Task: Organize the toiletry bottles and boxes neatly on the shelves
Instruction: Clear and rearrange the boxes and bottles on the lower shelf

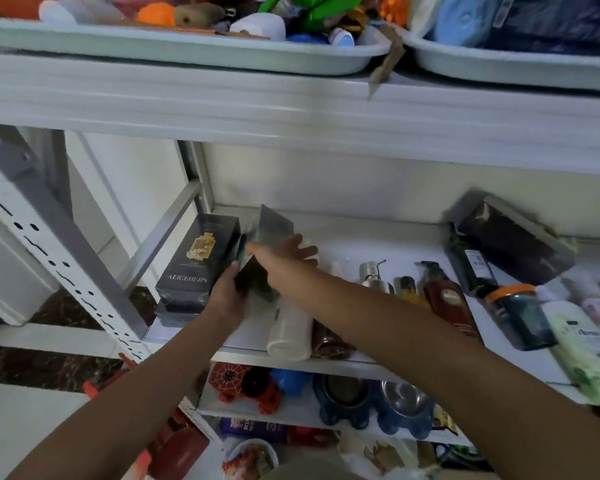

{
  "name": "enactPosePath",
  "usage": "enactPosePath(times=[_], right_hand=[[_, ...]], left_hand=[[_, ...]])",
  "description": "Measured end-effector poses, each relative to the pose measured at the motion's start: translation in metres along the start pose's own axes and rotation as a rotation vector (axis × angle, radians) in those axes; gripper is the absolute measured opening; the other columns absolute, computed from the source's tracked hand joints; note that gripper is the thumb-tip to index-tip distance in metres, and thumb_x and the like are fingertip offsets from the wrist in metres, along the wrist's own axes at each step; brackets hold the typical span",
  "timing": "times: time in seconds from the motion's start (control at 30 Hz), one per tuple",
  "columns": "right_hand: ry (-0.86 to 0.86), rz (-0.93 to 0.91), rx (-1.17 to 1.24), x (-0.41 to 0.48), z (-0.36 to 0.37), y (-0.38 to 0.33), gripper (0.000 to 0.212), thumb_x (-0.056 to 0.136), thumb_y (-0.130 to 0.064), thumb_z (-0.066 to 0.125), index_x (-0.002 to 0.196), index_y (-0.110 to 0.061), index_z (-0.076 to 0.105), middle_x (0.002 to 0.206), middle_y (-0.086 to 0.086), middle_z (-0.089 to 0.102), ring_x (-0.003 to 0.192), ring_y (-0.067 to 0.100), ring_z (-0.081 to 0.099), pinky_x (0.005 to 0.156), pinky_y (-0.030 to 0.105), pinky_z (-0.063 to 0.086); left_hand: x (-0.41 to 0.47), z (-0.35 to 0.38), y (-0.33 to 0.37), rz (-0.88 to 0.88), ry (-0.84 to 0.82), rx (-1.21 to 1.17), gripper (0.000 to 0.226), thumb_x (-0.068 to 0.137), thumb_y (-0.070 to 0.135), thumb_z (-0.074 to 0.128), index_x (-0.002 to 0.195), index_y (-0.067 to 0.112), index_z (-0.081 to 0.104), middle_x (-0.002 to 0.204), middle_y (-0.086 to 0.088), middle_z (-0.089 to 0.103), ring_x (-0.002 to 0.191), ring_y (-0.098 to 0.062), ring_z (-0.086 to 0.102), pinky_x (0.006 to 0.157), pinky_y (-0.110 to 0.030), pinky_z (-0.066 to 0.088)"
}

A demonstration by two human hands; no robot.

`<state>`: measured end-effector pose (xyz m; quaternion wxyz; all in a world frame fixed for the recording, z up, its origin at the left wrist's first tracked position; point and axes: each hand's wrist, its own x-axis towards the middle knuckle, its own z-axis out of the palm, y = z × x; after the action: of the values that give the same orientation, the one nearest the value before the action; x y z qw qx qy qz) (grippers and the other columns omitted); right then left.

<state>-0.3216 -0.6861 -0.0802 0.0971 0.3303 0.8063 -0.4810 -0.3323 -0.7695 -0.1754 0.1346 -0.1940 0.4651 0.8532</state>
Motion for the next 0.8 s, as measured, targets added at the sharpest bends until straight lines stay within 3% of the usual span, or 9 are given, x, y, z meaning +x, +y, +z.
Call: enactPosePath(times=[0.1,0.17,0.27,0.43,0.57,0.7,0.8], right_hand=[[0.002,-0.043,-0.099,0.004,0.007,-0.001,0.099,0.077,-0.056,0.064,0.149,-0.018,0.008,0.153,0.014,0.002,0.139,0.038,0.01,0.114,0.047,0.02],[0.018,-0.079,-0.148,-0.001,0.013,-0.002,0.097,0.077,-0.055,0.065,0.149,-0.019,0.011,0.153,0.013,0.004,0.139,0.037,0.011,0.114,0.046,0.02],[0.008,-0.085,-0.152,0.009,0.024,0.002,0.094,0.073,-0.054,0.069,0.146,-0.022,0.018,0.152,0.01,0.003,0.138,0.036,0.012,0.112,0.048,0.023],[-0.073,-0.089,-0.135,0.025,0.04,0.019,0.065,0.089,-0.038,0.056,0.144,-0.03,0.022,0.149,0.01,0.016,0.134,0.033,0.019,0.113,0.047,0.021],[-0.055,-0.13,-0.184,0.03,0.046,0.023,0.071,0.087,-0.038,0.06,0.144,-0.034,0.019,0.148,0.008,0.014,0.133,0.031,0.021,0.111,0.041,0.026],[-0.075,-0.389,-0.348,0.035,0.023,0.035,0.057,0.09,-0.039,0.052,0.14,-0.022,0.032,0.145,0.016,0.024,0.129,0.035,0.031,0.103,0.041,0.034],[0.058,-0.634,-0.421,0.044,-0.009,0.048,0.042,0.094,-0.035,0.044,0.127,-0.009,0.05,0.128,0.017,0.049,0.118,0.033,0.045,0.092,0.039,0.041]], left_hand=[[-0.001,0.004,0.001,0.021,0.096,0.104,0.027,0.101,0.023,0.041,0.124,0.013,0.051,0.101,-0.007,0.062,0.085,-0.017,0.059,0.082,-0.029,0.045],[0.005,0.0,0.003,0.016,0.15,0.215,0.033,0.101,0.026,0.041,0.127,0.01,0.052,0.113,-0.009,0.061,0.101,-0.022,0.058,0.089,-0.032,0.045],[0.014,-0.01,0.007,-0.014,0.195,0.381,0.038,0.101,0.03,0.037,0.127,0.008,0.055,0.117,-0.013,0.06,0.103,-0.025,0.057,0.094,-0.035,0.044],[0.008,-0.013,0.005,0.022,0.231,0.389,0.048,0.098,0.044,0.043,0.125,0.007,0.056,0.118,-0.015,0.06,0.111,-0.03,0.056,0.104,-0.042,0.042],[0.007,-0.013,0.006,0.057,0.212,0.443,0.047,0.099,0.044,0.038,0.121,0.008,0.058,0.107,-0.011,0.059,0.1,-0.025,0.055,0.099,-0.037,0.044],[0.002,-0.004,0.007,0.252,0.181,0.717,0.039,0.101,0.038,0.027,0.098,0.013,0.056,0.093,-0.009,0.056,0.091,-0.024,0.05,0.082,-0.035,0.038],[-0.003,0.001,0.009,0.597,0.085,1.069,0.04,0.102,0.038,0.026,0.099,0.009,0.053,0.094,-0.012,0.057,0.088,-0.026,0.053,0.079,-0.039,0.04]])
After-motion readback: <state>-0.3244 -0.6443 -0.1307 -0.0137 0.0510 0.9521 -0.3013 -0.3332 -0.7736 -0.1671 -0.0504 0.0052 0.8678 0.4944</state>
